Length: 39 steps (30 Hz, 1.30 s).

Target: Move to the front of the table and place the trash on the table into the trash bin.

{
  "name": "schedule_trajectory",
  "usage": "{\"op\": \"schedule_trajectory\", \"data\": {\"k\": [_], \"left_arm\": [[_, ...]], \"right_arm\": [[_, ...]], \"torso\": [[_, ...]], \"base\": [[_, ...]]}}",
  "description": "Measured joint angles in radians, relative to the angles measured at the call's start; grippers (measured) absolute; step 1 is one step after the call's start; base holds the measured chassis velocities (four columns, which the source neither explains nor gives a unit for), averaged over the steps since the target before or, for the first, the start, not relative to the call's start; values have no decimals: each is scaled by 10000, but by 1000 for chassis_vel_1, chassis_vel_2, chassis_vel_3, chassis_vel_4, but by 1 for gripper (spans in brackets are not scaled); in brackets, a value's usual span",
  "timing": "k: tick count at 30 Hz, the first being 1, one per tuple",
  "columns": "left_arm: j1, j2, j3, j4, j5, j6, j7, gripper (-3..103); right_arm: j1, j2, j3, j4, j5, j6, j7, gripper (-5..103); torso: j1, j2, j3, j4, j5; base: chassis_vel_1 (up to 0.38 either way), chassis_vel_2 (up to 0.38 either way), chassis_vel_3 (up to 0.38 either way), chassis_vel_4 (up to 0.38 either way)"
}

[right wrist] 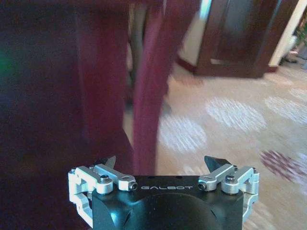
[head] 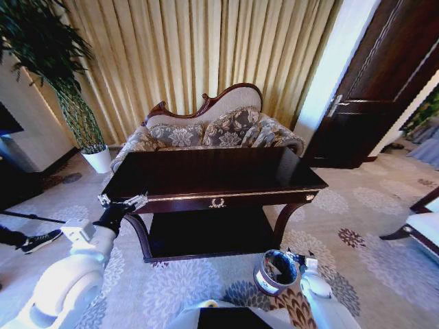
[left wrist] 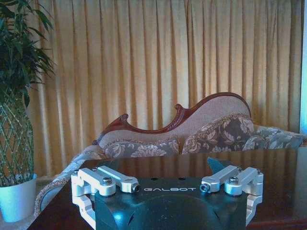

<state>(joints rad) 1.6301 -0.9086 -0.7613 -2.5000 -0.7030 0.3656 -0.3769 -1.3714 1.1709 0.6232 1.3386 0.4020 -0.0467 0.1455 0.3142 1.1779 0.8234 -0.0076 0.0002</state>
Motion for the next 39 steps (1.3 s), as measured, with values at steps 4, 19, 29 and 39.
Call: {"op": "schedule_trajectory", "data": {"k": [4,19,29,39], "left_arm": [[75,-21,-1,0,10,-34,-1,100],[150,-215,65,1,92,-103,29,100],[137,-162,-72,1,75,-171,134,100],[104,-114,-2,0,76,-172,168,100]], "right_arm": [[-976,-158,373,3028,866,-137,8,100],[-3450,389,179,10647,359,-1343,-28,100],[-3552,449,331,10740,6,-1376,-117,100],[-3578,479,376,10773,0,-1356,-117,100]], "torso": [[0,0,-1,5,-3],[-1,2,-2,1,-4],[1,0,0,2,-1],[0,0,0,1,-1]], "base": [[0,0,0,0],[0,0,0,0],[26,-25,-24,21],[184,-180,-185,186]]}}
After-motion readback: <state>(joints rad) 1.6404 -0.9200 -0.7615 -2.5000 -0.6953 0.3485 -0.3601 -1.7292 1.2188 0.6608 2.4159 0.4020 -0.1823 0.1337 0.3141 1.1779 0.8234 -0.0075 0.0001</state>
